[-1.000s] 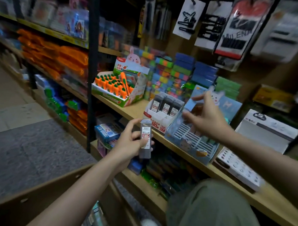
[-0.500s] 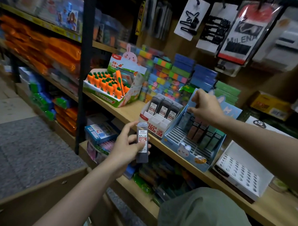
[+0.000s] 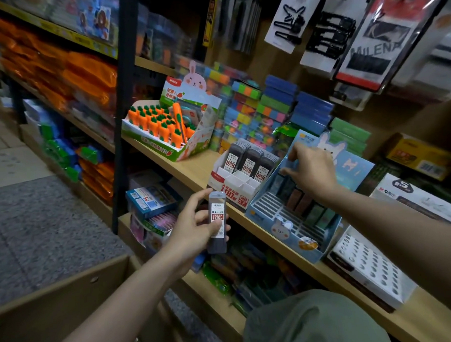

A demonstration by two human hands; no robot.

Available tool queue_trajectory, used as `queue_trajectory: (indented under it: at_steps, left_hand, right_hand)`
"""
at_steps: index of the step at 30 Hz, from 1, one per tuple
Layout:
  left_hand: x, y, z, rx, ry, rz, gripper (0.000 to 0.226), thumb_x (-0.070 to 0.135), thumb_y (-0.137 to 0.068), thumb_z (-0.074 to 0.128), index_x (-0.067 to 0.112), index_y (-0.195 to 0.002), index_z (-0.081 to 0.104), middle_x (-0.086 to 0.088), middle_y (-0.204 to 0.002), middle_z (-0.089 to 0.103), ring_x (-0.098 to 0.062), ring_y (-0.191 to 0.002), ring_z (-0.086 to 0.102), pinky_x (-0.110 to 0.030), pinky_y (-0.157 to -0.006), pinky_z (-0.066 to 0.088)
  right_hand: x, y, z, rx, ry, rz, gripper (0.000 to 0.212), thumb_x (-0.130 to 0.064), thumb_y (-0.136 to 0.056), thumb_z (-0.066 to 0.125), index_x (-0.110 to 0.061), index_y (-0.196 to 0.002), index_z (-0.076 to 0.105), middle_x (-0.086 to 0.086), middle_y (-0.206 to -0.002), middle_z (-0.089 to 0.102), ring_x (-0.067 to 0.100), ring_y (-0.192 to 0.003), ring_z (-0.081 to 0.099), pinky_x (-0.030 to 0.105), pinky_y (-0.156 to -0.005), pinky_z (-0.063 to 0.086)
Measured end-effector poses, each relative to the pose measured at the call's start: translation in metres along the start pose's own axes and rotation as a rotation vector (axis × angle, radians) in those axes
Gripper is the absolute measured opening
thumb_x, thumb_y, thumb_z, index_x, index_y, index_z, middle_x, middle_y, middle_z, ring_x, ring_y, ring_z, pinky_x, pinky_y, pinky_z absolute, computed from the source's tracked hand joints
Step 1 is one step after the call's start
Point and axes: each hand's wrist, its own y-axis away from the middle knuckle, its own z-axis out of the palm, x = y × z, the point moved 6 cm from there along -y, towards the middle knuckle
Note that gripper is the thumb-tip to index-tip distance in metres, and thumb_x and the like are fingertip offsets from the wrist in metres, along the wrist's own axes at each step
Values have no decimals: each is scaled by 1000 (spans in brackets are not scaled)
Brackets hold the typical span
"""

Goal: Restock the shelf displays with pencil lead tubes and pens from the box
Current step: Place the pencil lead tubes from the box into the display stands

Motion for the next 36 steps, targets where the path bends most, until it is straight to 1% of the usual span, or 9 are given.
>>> queue_trajectory:
  at_steps: [7,9,12,18,22,25,27,32,36]
  left_hand:
    - [-1,0,2,-28,-46,34,59,-5,-93,55,41,-126,43,-2,-98,75,-20,-93,72,-43,-80,59]
    - [-1,0,4,-30,-38,37,50,-4,-92,57,30,-128,44,-2,-101,75,-20,-92,72,-38,-76,59]
    - [-1,3,11,-36,-34,45,35,0,-93,58,11,-125,51,-6,-101,74,-22,-90,72,-31,-71,59]
    - [4,14,23,-98,-162,123,31,4,-92,61,21,-117,60,-7,-100,74,-26,-96,71,-42,-92,54]
    - [10,17,27,-110,-225,171,30,7,-91,64,27,-112,60,-7,-101,72,-17,-93,71,-33,-86,55]
    - [16,18,25,-93,-395,219,31,21,-90,66,34,-117,55,3,-111,64,-4,-98,65,-24,-87,53]
    - [17,17,17,-30,-541,248,36,29,-90,66,33,-123,50,6,-123,52,-5,-110,57,-25,-93,50]
    - [19,-4,13,110,-800,249,76,48,-79,73,29,-140,33,6,-140,27,-16,-134,31,-30,-108,33]
    - [27,-37,18,228,-769,199,115,55,-61,84,24,-149,17,5,-149,16,-22,-141,21,-38,-113,27]
  right_hand:
    - [-2,5,-18,66,-74,19,28,-33,-86,71,-14,-105,67,6,-118,53,24,-114,49,41,-93,38]
    - [-13,22,-31,116,-317,-29,23,-30,-89,68,-17,-108,63,0,-112,56,10,-101,56,21,-85,46]
    - [-43,60,-19,-167,-596,-49,27,-35,-90,65,-25,-115,60,-16,-99,63,-8,-86,60,6,-70,49]
    - [-71,94,-6,-352,-895,101,36,-26,-83,76,-25,-116,61,-1,-96,69,15,-81,71,43,-81,59]
    - [-73,94,-14,-414,-925,118,26,-12,-81,77,-21,-101,63,3,-90,72,18,-79,73,42,-77,61]
    - [-52,76,-36,-347,-893,131,24,-16,-81,76,-22,-100,61,0,-94,71,16,-81,73,28,-68,61]
    - [-31,53,-55,-235,-835,131,22,-19,-82,76,-22,-98,60,0,-97,69,17,-82,72,27,-67,59]
    - [-3,-4,-68,-29,-796,178,19,-15,-83,76,-17,-89,58,6,-90,69,25,-82,71,46,-77,59]
    - [-13,-26,-48,-1,-626,128,19,-26,-82,76,-20,-92,61,1,-90,68,22,-86,68,38,-75,56]
